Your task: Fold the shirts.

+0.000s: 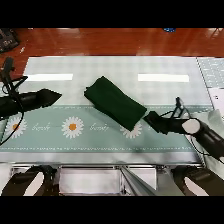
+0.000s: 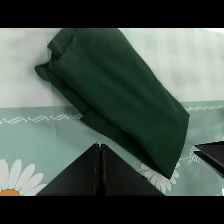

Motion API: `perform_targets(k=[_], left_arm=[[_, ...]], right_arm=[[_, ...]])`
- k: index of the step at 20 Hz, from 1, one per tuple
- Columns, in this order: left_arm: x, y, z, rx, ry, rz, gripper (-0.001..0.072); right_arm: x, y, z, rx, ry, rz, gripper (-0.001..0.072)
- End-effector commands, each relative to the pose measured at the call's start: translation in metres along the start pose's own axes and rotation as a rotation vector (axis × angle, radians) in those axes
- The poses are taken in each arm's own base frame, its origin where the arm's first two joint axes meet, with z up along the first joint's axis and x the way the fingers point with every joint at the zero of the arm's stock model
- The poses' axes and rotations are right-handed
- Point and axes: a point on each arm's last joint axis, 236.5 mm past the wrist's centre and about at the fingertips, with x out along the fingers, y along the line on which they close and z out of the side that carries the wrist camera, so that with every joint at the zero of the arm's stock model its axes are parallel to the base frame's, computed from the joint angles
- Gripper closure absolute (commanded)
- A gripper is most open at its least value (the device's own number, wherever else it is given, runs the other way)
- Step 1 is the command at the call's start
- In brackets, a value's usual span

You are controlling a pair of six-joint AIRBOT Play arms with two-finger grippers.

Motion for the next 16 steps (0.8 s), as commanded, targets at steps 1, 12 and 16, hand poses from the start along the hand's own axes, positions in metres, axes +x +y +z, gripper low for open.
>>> perform_targets(k=[1,12,16], left_arm=[[0.007,0.006,-0.006,-0.016,0.027,0.005,0.0691],[0.019,0.016,-0.011,-0.046,0.067,0.015,0.0691],[0.019,0.016,-0.011,-0.046,0.067,0.015,0.0691]], right_arm=[[0.031,0.010,-0.008,0.026,0.050,0.047,0.0304],[0.068,0.130,0.024,-0.334,0.230,0.198,0.0687],[0.024,0.206,0.062,-0.513,0.153,0.264,0.0688]])
